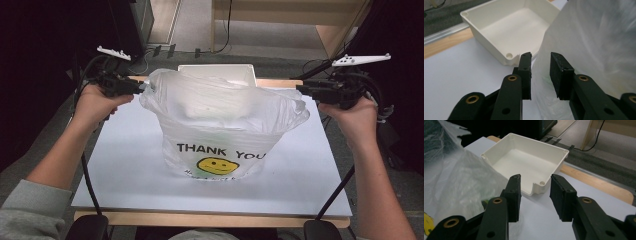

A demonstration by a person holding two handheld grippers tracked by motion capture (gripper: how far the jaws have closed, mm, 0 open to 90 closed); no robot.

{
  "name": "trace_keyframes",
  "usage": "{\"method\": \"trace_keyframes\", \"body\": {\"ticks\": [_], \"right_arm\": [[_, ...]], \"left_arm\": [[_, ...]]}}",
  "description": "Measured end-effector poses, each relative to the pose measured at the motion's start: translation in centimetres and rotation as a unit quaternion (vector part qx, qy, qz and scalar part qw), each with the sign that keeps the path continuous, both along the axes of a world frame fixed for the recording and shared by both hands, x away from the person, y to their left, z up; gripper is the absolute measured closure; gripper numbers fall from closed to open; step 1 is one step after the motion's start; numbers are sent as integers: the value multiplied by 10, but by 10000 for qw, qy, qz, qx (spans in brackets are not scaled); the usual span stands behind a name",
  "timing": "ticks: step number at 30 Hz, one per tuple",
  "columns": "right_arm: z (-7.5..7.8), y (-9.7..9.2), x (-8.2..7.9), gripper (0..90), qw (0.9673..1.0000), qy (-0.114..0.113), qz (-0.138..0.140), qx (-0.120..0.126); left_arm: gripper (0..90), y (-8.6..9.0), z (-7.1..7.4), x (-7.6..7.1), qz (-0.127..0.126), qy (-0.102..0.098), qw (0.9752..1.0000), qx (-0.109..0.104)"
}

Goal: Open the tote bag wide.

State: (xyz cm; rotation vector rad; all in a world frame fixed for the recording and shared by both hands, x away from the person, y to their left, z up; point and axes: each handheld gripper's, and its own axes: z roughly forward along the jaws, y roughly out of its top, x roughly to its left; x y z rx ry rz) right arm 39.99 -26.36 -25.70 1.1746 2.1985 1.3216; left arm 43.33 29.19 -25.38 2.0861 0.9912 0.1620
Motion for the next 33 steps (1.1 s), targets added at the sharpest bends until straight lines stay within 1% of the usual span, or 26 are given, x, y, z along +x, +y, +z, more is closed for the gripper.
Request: {"method": "trace_keyframes", "body": {"ticks": [1, 2, 3, 4, 5, 6, 8, 10, 12, 13, 14, 15, 16, 17, 19, 22, 23, 24, 25, 26, 27, 28, 29, 30, 32, 33], "right_arm": [[4, 0, 0, 650, 10000, -22, 4, 7], [11, 0, 1, 670, 9999, -28, 63, 80], [15, 1, 1, 691, 9997, -58, 138, 173], [19, 3, 1, 705, 9995, -37, 215, 225], [22, 5, 1, 713, 9992, -52, 310, 245], [29, 11, 2, 730, 9982, -137, 541, 195], [33, 17, 2, 744, 9971, -190, 712, 192], [38, 24, 2, 771, 9948, -234, 957, 243], [43, 31, 2, 798, 9917, -306, 1208, 309], [45, 34, 1, 827, 9904, -377, 1298, 303], [48, 37, 1, 841, 9894, -390, 1371, 296], [50, 39, 0, 856, 9892, -381, 1384, 293], [54, 42, 0, 888, 9886, -356, 1433, 285], [56, 45, 1, 893, 9881, -342, 1469, 292], [61, 52, 1, 900, 9869, -356, 1549, 274], [68, 67, 2, 900, 9840, -408, 1717, 244], [69, 71, 3, 900, 9829, -429, 1778, 230], [71, 77, 3, 900, 9814, -446, 1857, 214], [72, 81, 3, 900, 9806, -456, 1893, 210], [73, 88, 3, 900, 9792, -445, 1972, 201], [74, 92, 3, 900, 9780, -442, 2028, 185], [75, 99, 2, 900, 9768, -436, 2092, 156], [75, 103, 2, 900, 9758, -423, 2139, 145], [76, 109, 2, 900, 9750, -403, 2181, 148], [76, 118, 2, 900, 9742, -371, 2223, 148], [76, 121, 2, 900, 9737, -373, 2242, 152]], "left_arm": [[726, 1, 9, 2, 5, -62, 10000, 4], [740, 1, 14, 3, -22, -95, 10000, -12], [744, 1, 19, 4, -60, -120, 9999, -20], [748, 0, 23, 4, -67, -164, 9998, -11], [754, -1, 33, 6, -130, -226, 9997, 22], [765, -2, 38, 6, -148, -249, 9996, 11], [781, -4, 49, 7, -208, -256, 9995, -5], [804, -6, 62, 6, -288, -347, 9990, -9], [836, -8, 76, 4, -376, -430, 9984, -47], [848, -9, 82, 3, -414, -499, 9979, -47], [857, -11, 87, 2, -450, -523, 9976, -62], [859, -15, 94, 0, -518, -591, 9969, -48], [862, -18, 98, -1, -573, -625, 9964, -36], [866, -24, 105, -4, -704, -683, 9952, -41], [866, -37, 112, -7, -876, -714, 9936, -62], [866, -57, 120, -11, -1099, -693, 9915, -55], [866, -67, 123, -14, -1208, -703, 9901, -92], [866, -73, 124, -15, -1283, -726, 9890, -77], [866, -84, 127, -18, -1402, -757, 9872, -4], [866, -91, 129, -19, -1465, -795, 9860, 43], [866, -101, 131, -21, -1565, -802, 9844, 89], [866, -107, 133, -21, -1604, -814, 9836, 112], [866, -116, 135, -21, -1677, -883, 9817, 189], [866, -123, 136, -20, -1723, -886, 9809, 161], [866, -133, 135, -16, -1762, -887, 9802, 152], [866, -139, 131, -14, -1754, -908, 9800, 231]]}}
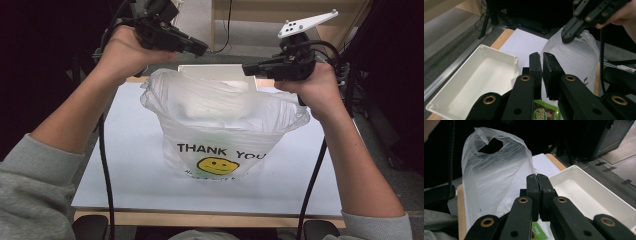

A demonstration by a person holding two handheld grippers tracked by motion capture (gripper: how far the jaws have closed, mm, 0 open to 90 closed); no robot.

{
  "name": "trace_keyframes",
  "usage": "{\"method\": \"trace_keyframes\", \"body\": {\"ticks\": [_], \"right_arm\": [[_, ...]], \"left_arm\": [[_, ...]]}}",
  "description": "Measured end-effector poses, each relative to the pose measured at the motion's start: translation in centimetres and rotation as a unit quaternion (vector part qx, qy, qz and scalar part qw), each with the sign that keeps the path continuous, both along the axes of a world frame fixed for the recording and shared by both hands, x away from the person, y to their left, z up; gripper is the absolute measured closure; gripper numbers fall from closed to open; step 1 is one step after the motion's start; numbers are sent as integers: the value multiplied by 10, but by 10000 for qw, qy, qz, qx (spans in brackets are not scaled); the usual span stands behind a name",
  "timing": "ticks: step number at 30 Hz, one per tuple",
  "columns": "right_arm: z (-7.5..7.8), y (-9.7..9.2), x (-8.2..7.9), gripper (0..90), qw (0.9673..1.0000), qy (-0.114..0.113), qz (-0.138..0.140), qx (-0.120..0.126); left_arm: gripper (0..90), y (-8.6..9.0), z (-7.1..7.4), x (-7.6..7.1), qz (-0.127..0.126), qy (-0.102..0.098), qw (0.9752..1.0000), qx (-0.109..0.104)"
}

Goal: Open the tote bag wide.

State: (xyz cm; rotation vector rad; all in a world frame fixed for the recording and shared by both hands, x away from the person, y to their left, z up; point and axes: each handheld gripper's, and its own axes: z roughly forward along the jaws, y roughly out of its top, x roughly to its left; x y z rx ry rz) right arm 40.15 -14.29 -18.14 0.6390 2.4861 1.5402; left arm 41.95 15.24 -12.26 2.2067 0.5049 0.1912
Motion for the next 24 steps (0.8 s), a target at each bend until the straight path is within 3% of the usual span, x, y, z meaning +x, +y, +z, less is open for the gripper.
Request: {"method": "trace_keyframes", "body": {"ticks": [5, 8, 14, 16, 24], "right_arm": [[-13, 18, 2, 900, 10000, 46, 5, -33], [-26, 25, 4, 900, 9999, 113, 66, -63], [-52, 32, -2, 890, 9992, 207, 32, -352], [-58, 32, -3, 891, 9992, 231, 28, -326], [-79, 33, -11, 891, 9991, 294, 23, -315]], "left_arm": [[866, -14, -27, 12, 66, 184, 9997, 171], [866, -13, -44, 14, 13, 295, 9995, 147], [860, -3, -76, 2, -3, 377, 9982, 460], [860, 1, -86, -1, -9, 427, 9978, 508], [851, 18, -120, -12, 122, 552, 9973, 459]]}}
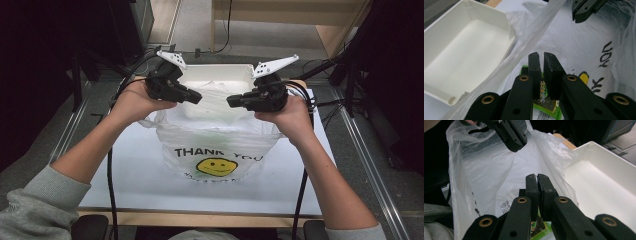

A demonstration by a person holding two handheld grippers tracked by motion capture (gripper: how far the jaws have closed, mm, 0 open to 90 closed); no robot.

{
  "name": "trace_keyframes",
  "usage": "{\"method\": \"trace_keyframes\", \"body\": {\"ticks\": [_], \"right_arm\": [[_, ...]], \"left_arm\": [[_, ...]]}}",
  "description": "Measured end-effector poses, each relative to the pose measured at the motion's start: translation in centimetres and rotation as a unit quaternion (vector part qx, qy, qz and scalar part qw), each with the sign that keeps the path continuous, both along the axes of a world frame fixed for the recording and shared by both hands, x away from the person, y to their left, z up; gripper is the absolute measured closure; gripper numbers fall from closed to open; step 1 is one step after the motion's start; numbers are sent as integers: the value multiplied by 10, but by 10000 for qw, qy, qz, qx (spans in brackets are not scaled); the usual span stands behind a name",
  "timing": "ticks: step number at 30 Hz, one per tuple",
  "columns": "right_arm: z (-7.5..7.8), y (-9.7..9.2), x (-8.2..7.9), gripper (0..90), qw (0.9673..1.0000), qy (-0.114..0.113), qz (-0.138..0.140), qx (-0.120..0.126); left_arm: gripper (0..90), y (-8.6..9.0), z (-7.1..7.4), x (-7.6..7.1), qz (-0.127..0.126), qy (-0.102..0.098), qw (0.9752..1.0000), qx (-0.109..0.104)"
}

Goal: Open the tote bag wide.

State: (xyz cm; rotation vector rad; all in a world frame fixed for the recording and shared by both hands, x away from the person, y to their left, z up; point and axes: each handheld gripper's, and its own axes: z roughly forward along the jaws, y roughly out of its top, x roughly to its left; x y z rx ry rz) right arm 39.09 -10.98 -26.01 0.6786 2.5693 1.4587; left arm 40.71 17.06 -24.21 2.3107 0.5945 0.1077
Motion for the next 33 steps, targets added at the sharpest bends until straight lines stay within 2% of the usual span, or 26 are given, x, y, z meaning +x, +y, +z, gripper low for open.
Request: {"method": "trace_keyframes", "body": {"ticks": [3, 6, 16, 20, 24, 30, 31, 33], "right_arm": [[-8, 1, -2, 890, 10000, 20, 27, -27], [-14, 1, -3, 891, 10000, 20, 7, -51], [-28, 3, -1, 886, 9997, 122, -82, -177], [-35, 5, -1, 883, 9998, 76, -67, -183], [-46, 6, 1, 886, 9996, 159, -81, -212], [-58, 5, 3, 887, 9997, 201, -105, -75], [-59, 4, 3, 887, 9995, 248, -127, -114], [-62, 2, 2, 886, 9998, 152, -124, -43]], "left_arm": [[848, 5, -11, -1, 66, 61, 9999, -49], [848, 13, -23, -1, 160, 128, 9996, -189], [848, 23, -51, -2, 373, 192, 9991, -85], [848, 27, -61, 0, 441, 282, 9986, -105], [848, 29, -73, 0, 457, 358, 9983, -106], [848, 35, -86, -1, 543, 451, 9973, -221], [848, 37, -88, -1, 565, 459, 9970, -256], [849, 39, -91, -2, 586, 455, 9968, -284]]}}
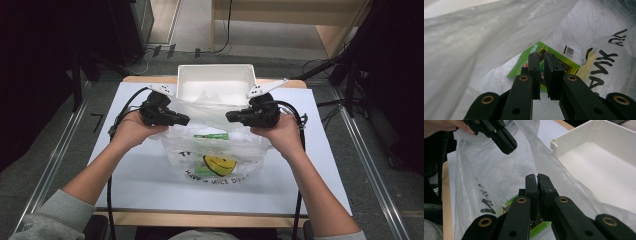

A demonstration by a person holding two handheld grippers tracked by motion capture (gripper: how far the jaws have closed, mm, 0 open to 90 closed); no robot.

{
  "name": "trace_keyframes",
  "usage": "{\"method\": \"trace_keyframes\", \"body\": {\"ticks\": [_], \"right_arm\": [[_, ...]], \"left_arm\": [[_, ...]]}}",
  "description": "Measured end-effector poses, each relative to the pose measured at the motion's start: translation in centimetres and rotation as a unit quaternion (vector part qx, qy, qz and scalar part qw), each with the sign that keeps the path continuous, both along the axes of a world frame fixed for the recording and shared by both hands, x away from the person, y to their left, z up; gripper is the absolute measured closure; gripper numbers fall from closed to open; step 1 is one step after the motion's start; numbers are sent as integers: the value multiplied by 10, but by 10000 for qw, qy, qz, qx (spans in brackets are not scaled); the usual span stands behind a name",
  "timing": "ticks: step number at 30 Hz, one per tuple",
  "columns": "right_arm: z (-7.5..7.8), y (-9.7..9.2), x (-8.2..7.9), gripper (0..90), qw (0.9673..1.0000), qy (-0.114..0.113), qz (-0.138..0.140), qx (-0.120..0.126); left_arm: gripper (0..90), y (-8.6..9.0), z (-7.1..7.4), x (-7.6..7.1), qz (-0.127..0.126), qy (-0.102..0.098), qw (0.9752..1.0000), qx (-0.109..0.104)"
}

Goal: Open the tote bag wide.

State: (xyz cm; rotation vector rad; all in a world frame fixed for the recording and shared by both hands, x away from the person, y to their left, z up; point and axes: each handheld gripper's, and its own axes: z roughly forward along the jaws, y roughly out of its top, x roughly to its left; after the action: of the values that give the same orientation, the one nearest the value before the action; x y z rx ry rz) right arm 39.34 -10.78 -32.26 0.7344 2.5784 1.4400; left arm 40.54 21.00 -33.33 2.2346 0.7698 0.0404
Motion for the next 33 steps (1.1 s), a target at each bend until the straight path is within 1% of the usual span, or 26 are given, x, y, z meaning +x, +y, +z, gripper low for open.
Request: {"method": "trace_keyframes", "body": {"ticks": [1, 5, 7, 9, 10, 12, 13, 17, 18, 21, 23, 25, 26, 27, 28, 29, 32, 33], "right_arm": [[-1, -1, -1, 885, 10000, 18, -13, 16], [-11, -5, -1, 884, 9999, 66, -98, 6], [-18, -8, -2, 884, 9998, 121, -183, 18], [-24, -10, -2, 884, 9995, 135, -266, -67], [-27, -11, -2, 884, 9995, 150, -270, -37], [-33, -12, -3, 884, 9992, 228, -314, -32], [-37, -13, -3, 884, 9990, 255, -351, -97], [-48, -15, -2, 884, 9982, 347, -461, -148], [-51, -16, -2, 884, 9979, 362, -498, -210], [-58, -19, 0, 884, 9970, 438, -601, -212], [-63, -22, 1, 884, 9964, 498, -658, -205], [-66, -23, 3, 884, 9963, 505, -674, -194], [-67, -24, 3, 884, 9958, 554, -697, -196], [-69, -25, 4, 884, 9959, 543, -700, -202], [-70, -26, 3, 884, 9955, 582, -720, -202], [-72, -26, 4, 884, 9957, 554, -722, -198], [-78, -28, 5, 884, 9951, 552, -779, -255], [-80, -29, 5, 884, 9946, 607, -800, -274]], "left_arm": [[850, 2, -3, 0, 47, 36, 10000, -65], [850, 7, -11, -3, 124, 51, 9998, -111], [850, 9, -15, -5, 155, 61, 9997, -159], [849, 11, -18, -6, 221, 79, 9995, -234], [848, 12, -20, -7, 247, 86, 9993, -284], [847, 13, -25, -8, 256, 124, 9991, -308], [845, 12, -27, -9, 288, 118, 9991, -288], [835, 11, -33, -11, 302, 121, 9993, -211], [835, 10, -35, -11, 312, 107, 9993, -191], [836, 10, -40, -9, 351, 137, 9992, -159], [836, 9, -43, -8, 390, 139, 9990, -194], [836, 9, -45, -7, 418, 128, 9988, -230], [836, 9, -46, -7, 421, 131, 9987, -259], [836, 8, -48, -7, 433, 138, 9986, -281], [836, 8, -49, -6, 451, 131, 9984, -298], [836, 7, -52, -6, 453, 121, 9985, -293], [836, 6, -57, -6, 470, 107, 9984, -296], [836, 5, -58, -6, 488, 121, 9982, -315]]}}
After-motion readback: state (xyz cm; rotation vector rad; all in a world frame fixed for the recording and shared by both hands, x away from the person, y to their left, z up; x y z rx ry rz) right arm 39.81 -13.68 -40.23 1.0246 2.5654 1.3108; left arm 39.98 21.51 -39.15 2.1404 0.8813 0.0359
